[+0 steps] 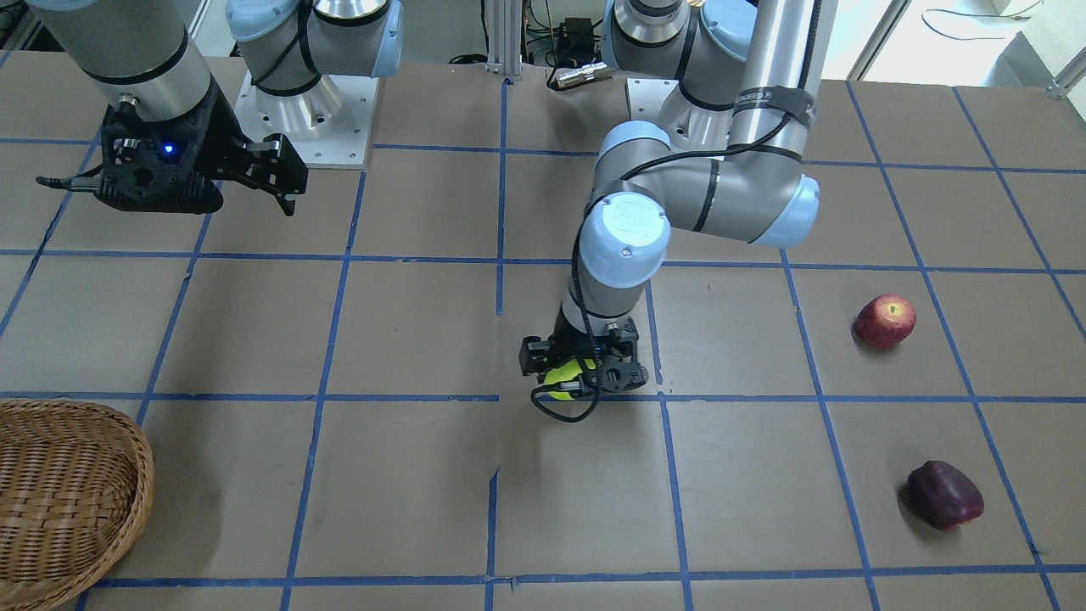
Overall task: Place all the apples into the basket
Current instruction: 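Carry the green apple to table center and release it with left gripper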
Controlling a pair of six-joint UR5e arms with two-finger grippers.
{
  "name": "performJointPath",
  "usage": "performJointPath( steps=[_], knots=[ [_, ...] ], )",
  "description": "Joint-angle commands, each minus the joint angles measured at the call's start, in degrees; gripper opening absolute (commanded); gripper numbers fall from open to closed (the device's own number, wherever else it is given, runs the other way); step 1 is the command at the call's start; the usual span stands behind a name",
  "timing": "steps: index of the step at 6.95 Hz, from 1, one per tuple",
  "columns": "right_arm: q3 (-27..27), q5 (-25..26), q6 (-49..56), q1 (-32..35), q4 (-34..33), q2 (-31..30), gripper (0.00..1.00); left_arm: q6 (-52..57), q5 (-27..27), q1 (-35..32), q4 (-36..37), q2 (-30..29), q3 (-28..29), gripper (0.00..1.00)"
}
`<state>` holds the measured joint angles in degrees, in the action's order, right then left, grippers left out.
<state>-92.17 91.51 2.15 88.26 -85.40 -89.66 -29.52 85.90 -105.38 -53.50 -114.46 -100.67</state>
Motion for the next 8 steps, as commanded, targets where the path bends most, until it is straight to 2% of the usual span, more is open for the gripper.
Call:
performJointPath(
  steps=[1,2,4,5,6,7,8],
  knots=[
    [-0.3,2.4,-0.5,-0.2,0.0,2.3,1.0,-8.6,-0.9,-5.1,4.6,-4.9,2.6,0.82],
    [-0.3,2.5,-0.5,-0.3,-0.2,2.3,1.0,-8.9,-0.7,-5.4,5.1,-5.9,2.8,1.0],
    [-0.3,1.8,0.6,-0.3,-1.9,2.9,1.0,-7.7,-1.1,-3.6,4.5,-3.2,3.2,1.0],
    [-0.3,1.7,0.0,-0.1,-4.7,3.3,1.0,-7.7,-1.0,-1.5,0.6,-1.0,5.4,1.0],
    [-0.6,1.5,-0.3,0.4,-5.4,5.6,1.0,-5.3,-0.9,3.5,-10.6,1.2,9.4,1.0],
    [-0.6,-0.4,-0.3,1.6,-11.6,8.0,1.0,7.0,-0.6,8.0,-21.5,4.2,11.1,1.0],
    [-0.6,-5.9,-1.6,3.9,-14.9,10.2,1.0,21.6,2.1,11.9,-28.8,7.8,10.7,1.0]
  ],
)
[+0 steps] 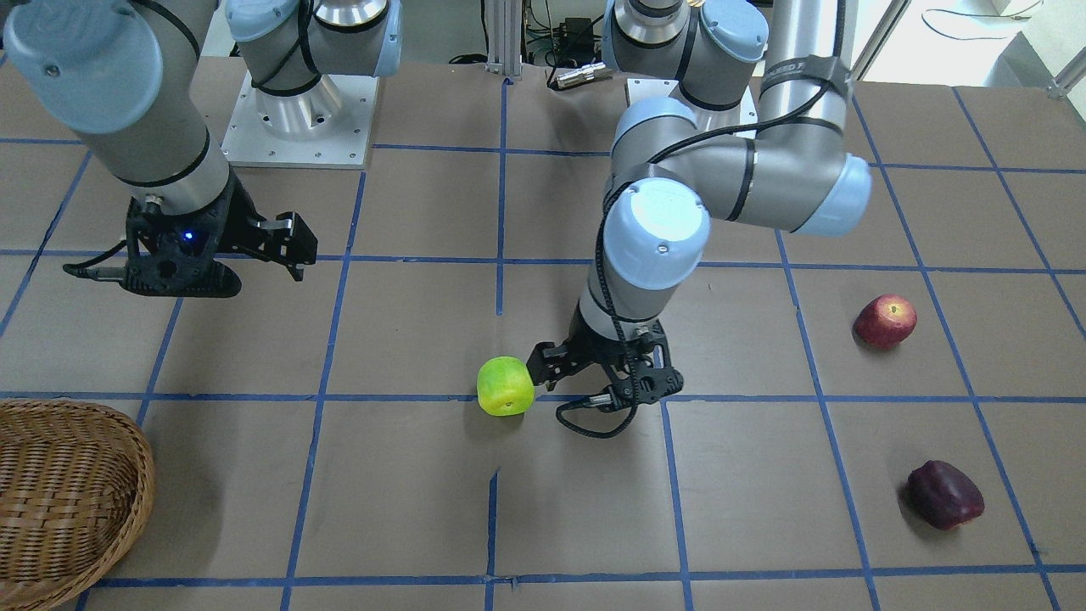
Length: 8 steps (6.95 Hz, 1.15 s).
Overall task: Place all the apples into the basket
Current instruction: 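Grasp green apple with right gripper while left grasps red apple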
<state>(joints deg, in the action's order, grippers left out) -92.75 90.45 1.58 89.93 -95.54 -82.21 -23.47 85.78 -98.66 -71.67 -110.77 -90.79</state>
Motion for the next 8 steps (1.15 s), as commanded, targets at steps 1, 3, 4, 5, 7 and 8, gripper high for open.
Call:
performJointPath(
  steps=[1,3,4,5,7,8],
  knots=[
    [0.0,-6.2,-4.7,5.7,-6.0,4.8,1.0,24.1,5.5,11.2,-13.8,6.3,0.4,1.0],
    [-0.1,-9.0,-7.0,13.8,-15.9,11.3,1.0,44.0,8.2,25.8,-8.4,6.6,-3.0,1.0],
    [0.5,-9.5,-7.3,16.0,-16.5,14.5,1.0,50.5,8.3,31.4,-4.6,6.4,-5.8,1.0],
    [0.5,-12.4,-7.4,16.6,-18.3,16.4,1.0,59.2,8.3,35.8,-0.6,5.8,-8.8,1.0],
    [0.0,-13.6,-7.3,16.7,-19.9,18.5,1.0,68.4,9.5,44.0,10.4,4.7,-16.5,1.0],
    [0.0,-13.5,-7.4,16.7,-22.6,20.8,1.0,69.3,10.7,45.0,17.2,4.5,-21.3,1.0]
  ],
)
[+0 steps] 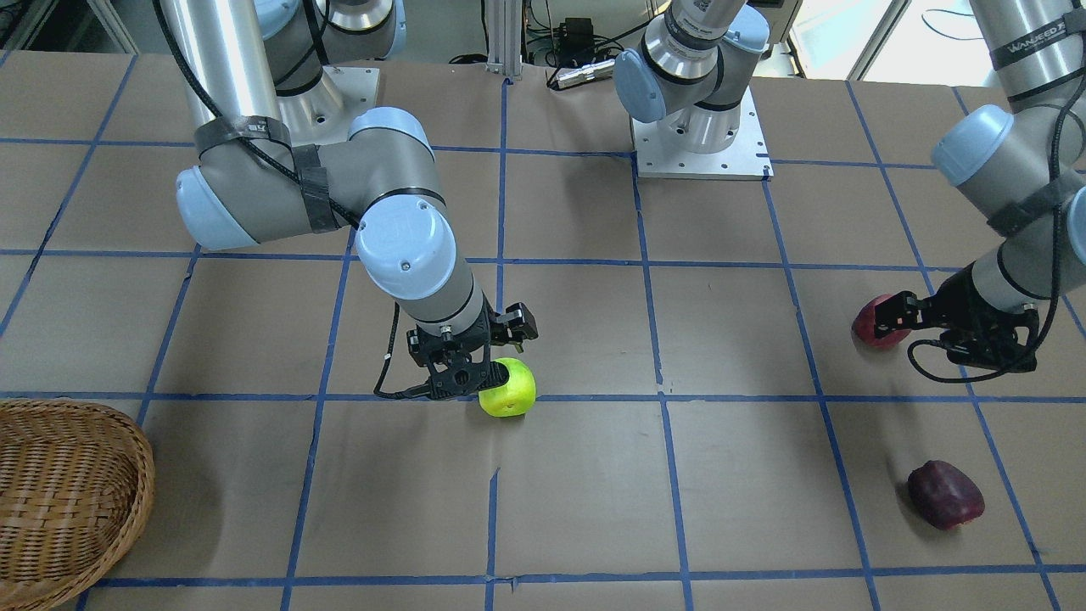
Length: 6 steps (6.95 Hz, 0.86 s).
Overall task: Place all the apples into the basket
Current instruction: 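Grasp green apple with right gripper while left grasps red apple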
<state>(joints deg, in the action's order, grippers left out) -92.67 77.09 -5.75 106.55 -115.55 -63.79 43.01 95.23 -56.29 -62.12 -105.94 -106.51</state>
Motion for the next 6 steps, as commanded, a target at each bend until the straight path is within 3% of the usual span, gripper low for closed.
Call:
performJointPath(
  steps=[1,4,5,6],
  knots=[
    [0.3,-0.3,0.0,0.1,-5.1,4.1,1.0,3.7,2.9,2.8,10.2,-0.8,-9.5,1.0],
    [0.0,-1.6,0.0,0.1,-5.7,6.7,1.0,3.4,9.6,2.9,10.0,-3.8,-11.5,1.0],
    [0.0,-1.7,0.0,0.1,-6.1,7.6,1.0,3.2,9.2,2.8,10.5,-4.3,-11.4,0.91],
    [0.6,-1.4,-0.1,0.1,-6.6,7.5,1.0,3.0,9.0,2.6,10.3,-4.3,-10.5,0.46]
  ],
)
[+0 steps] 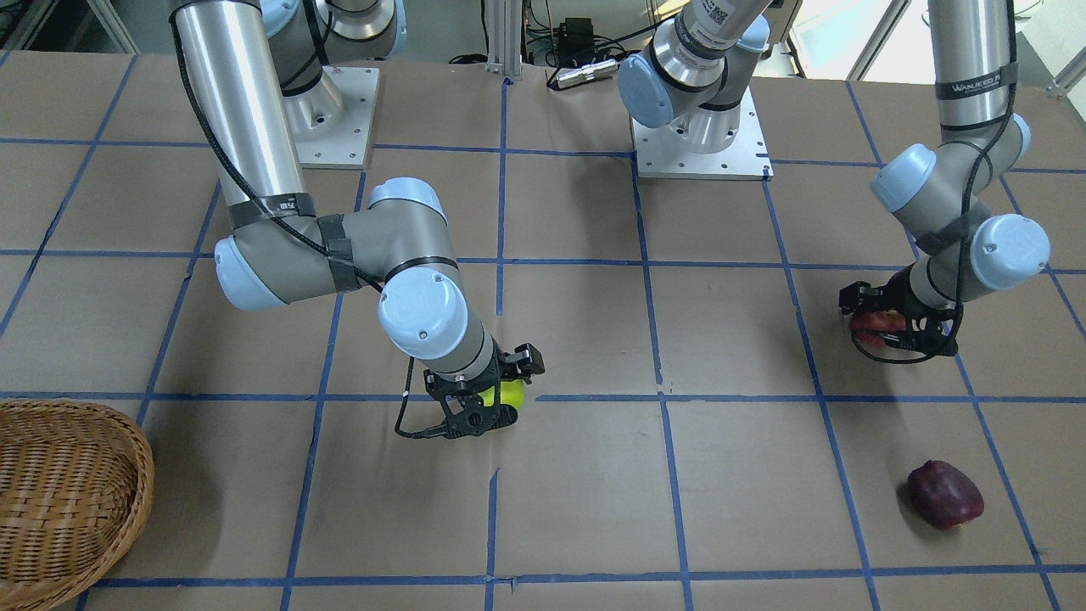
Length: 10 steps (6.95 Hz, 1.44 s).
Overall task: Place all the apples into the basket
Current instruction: 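Carry green apple into basket with right while left moves red apple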
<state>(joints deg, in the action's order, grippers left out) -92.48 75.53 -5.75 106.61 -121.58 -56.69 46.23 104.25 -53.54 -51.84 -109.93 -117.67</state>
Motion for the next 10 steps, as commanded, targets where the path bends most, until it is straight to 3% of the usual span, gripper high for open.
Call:
performJointPath(
  steps=[1,2,3,5,6,8,10],
  knots=[
    [0.4,1.8,-0.2,-0.1,-3.7,0.0,0.25,-1.0,-0.2,-0.7,-1.7,0.8,2.1,0.31],
    [1.1,4.2,0.1,-1.3,-3.4,-1.5,0.0,-2.7,-1.3,-1.5,-4.8,0.9,5.2,0.3],
    [3.2,8.3,0.3,-2.6,-2.2,-4.5,0.0,-5.7,-4.5,-3.7,-11.7,0.5,10.1,0.3],
    [12.0,10.4,4.0,-15.5,11.6,-6.9,0.0,-24.6,-9.8,-14.8,-23.4,0.0,18.6,0.3],
    [15.9,16.0,11.0,-21.0,16.0,-7.1,0.0,-36.1,-12.7,-20.9,-23.6,0.0,18.8,0.31],
    [17.4,25.0,22.2,-30.5,15.5,-5.6,0.0,-55.8,-18.8,-33.9,-22.0,-0.7,19.3,0.31],
    [17.6,25.8,36.3,-38.6,8.2,-0.5,0.0,-75.2,-23.3,-47.8,-9.5,-5.4,19.2,0.31]
  ],
)
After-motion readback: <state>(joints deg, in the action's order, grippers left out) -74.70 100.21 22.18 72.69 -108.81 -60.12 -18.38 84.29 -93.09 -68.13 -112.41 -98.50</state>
